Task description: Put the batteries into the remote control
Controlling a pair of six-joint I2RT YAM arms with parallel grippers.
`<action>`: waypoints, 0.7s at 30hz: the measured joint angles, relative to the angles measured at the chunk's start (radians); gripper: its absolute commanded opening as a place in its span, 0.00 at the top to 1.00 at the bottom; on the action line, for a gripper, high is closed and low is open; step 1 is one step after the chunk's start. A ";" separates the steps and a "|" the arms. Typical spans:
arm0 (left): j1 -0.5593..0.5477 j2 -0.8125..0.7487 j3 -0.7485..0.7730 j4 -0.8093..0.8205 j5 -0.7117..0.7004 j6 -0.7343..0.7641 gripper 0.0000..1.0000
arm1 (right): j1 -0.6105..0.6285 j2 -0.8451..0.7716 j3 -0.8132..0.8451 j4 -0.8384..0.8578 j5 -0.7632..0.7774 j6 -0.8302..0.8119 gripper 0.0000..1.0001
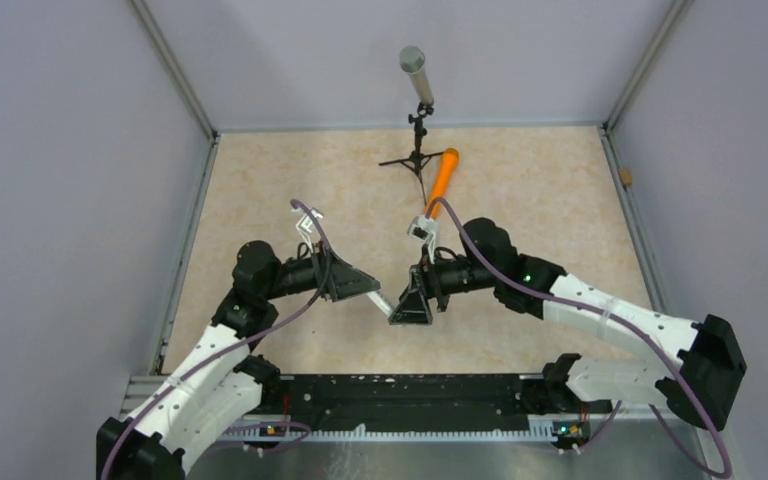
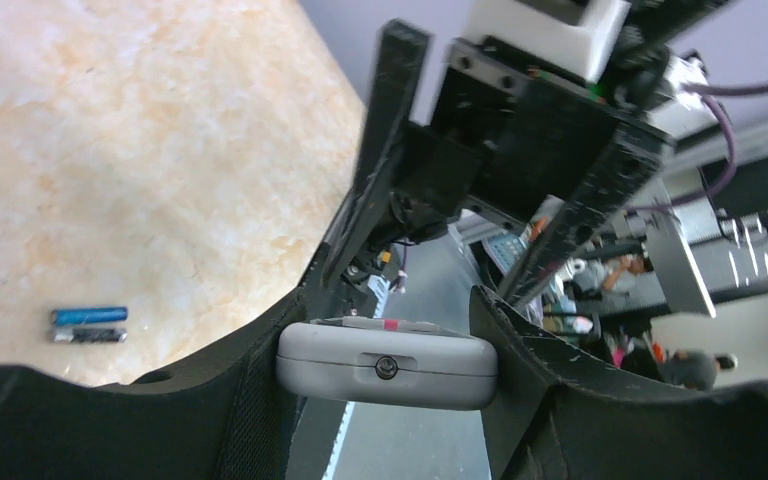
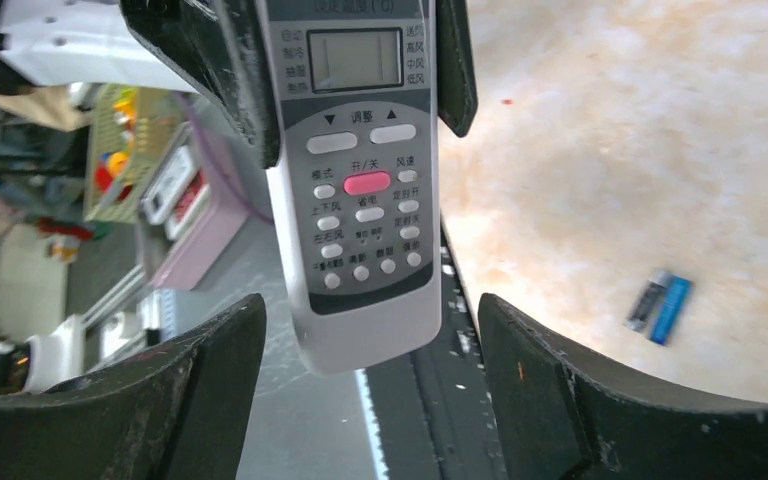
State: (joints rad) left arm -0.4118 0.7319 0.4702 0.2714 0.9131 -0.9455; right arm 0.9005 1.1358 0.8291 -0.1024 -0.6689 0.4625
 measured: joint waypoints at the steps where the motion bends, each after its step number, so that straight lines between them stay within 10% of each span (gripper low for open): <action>1: 0.000 0.004 0.000 -0.026 -0.021 0.006 1.00 | 0.003 -0.008 0.006 -0.028 0.035 -0.011 0.22; 21: 0.018 0.078 0.016 -0.274 -0.186 0.001 1.00 | 0.243 0.130 0.203 -0.248 0.606 -0.217 0.29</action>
State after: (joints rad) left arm -0.3935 0.8101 0.4862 -0.0029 0.7269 -0.9447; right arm 1.1439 1.2659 1.0325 -0.3500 -0.0628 0.2451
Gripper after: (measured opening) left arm 0.597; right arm 0.728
